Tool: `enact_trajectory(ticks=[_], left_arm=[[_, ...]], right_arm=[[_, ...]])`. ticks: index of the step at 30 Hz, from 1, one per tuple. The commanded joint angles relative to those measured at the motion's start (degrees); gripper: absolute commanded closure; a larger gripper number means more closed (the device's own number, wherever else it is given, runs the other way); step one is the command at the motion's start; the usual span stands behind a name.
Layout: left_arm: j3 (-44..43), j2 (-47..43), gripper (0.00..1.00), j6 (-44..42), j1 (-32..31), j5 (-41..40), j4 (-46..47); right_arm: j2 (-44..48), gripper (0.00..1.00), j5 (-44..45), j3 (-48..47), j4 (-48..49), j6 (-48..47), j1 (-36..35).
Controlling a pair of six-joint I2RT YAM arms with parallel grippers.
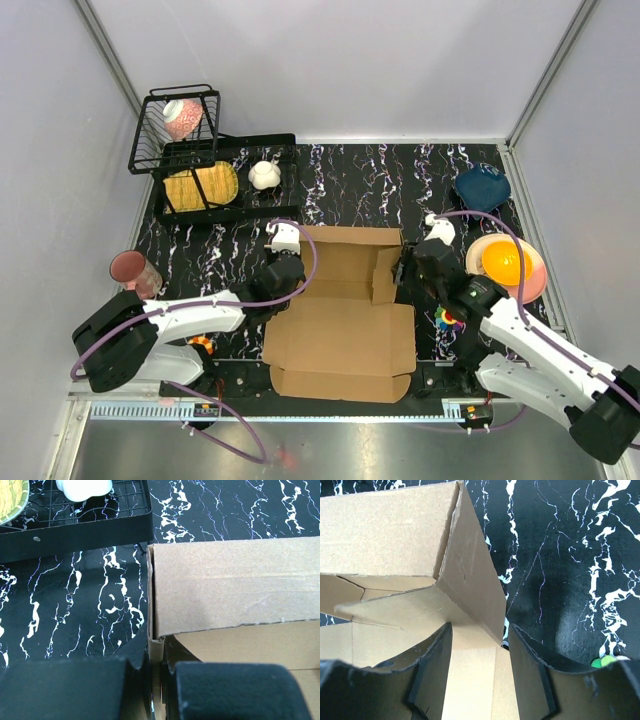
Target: Fold the paper box
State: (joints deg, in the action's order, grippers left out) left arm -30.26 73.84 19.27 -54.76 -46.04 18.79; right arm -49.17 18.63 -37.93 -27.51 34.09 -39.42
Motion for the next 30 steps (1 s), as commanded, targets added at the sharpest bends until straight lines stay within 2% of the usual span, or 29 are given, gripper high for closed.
enact_trajectory(ticks=[1,6,11,24,30], left_arm=[[1.1,-0.1,1.0,-1.8,-0.7,3.8,-1.7],[1.0,-0.4,1.0,-3.0,-1.2,4.2,-0.8],[0.6,-0.3,1.0,-4.0,-1.5,4.5,-0.7],[0.0,-1.3,1.0,-4.7,-1.8,6.0,-0.9],[-0.6,-1.8,1.0,-5.2,-1.8,7.2,-0.8]], right_arm=[[-2.8,0.44,-1.7,0.1,6.0,-2.7,0.0],[-4.7,0.34,0.7,0.1,9.7,-3.3,0.0],[-5.0,0.29,3.8,0.8,15.2,-4.8,0.0],[-12.5,0.48,7.6,1.7,17.7,-7.6,0.0],[-12.9,0.5,8.6,2.3,19.5,-8.8,0.0]])
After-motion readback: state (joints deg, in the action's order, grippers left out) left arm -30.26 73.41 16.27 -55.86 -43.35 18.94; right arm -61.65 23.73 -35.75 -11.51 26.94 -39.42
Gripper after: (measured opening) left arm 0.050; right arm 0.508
